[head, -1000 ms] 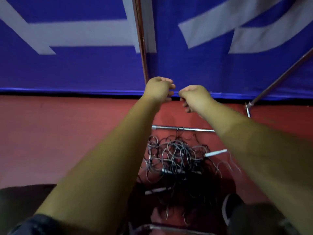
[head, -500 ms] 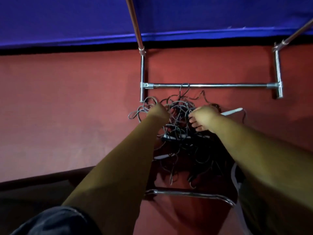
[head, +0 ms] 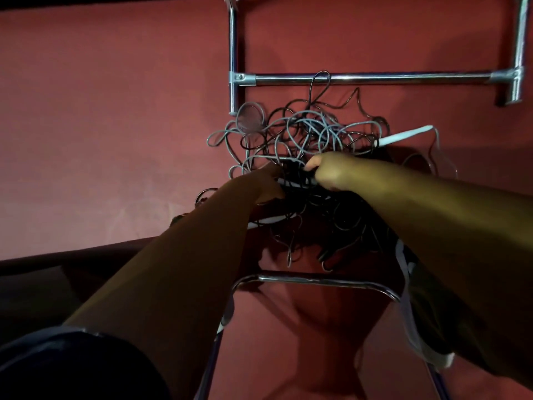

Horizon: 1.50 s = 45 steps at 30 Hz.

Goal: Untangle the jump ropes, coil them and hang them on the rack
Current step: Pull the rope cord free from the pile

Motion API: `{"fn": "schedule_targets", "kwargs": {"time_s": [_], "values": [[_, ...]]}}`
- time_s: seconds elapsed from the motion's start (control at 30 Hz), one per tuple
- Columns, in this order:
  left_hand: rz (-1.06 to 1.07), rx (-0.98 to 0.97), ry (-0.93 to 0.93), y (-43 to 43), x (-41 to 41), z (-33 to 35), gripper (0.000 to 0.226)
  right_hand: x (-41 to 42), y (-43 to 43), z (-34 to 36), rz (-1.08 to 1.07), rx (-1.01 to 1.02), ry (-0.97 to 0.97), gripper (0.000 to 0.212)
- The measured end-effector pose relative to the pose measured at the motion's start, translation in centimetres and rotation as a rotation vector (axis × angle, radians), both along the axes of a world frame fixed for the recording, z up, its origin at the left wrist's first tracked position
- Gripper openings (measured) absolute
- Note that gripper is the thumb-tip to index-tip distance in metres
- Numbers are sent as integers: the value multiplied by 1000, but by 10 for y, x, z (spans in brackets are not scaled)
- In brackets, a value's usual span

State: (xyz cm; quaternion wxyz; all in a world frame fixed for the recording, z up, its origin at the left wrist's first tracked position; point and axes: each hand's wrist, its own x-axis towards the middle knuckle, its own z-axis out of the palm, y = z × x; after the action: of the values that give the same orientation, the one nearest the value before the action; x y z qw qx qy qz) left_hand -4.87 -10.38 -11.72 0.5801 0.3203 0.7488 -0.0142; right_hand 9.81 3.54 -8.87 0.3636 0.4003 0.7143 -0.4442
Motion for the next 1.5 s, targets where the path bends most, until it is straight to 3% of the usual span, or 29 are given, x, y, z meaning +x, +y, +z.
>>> {"fn": "schedule_targets", "kwargs": {"time_s": [0.1,0.27,0.33,0.43,0.57,0.67,0.77,0.87,1.03,1.2,1.3,1.4,1.5], "values": [[-47,54,65,3,6,-5,70,2,-3,-3,42,16,-24,62],[-23,23,422,4,13,-2,54,0,-13,-8,88,138,0,36],[-163,-54,315,-8,14,2,39,-2,-18,-6,108,195,3,25],[-401,-264,200,-34,13,-19,43,-9,-26,-3,168,218,37,16],[-520,-318,63,-55,15,-24,42,-16,-38,-5,290,153,13,19],[-433,-252,65,-62,21,-22,57,-15,-40,-6,290,172,6,19],[-361,-72,189,-65,24,-19,71,-13,-39,-5,239,196,54,19],[-333,49,360,-50,21,-8,59,-11,-30,-4,77,308,170,21],[-202,141,484,4,7,24,35,-7,-4,-1,-192,490,255,23],[47,361,472,44,-2,29,33,8,20,-2,-261,503,190,20],[79,311,361,52,2,24,52,17,23,-3,-284,468,156,20],[160,253,309,58,11,20,57,21,23,-6,-374,429,155,35],[281,319,446,71,21,25,58,21,25,-3,-435,368,183,72]]}}
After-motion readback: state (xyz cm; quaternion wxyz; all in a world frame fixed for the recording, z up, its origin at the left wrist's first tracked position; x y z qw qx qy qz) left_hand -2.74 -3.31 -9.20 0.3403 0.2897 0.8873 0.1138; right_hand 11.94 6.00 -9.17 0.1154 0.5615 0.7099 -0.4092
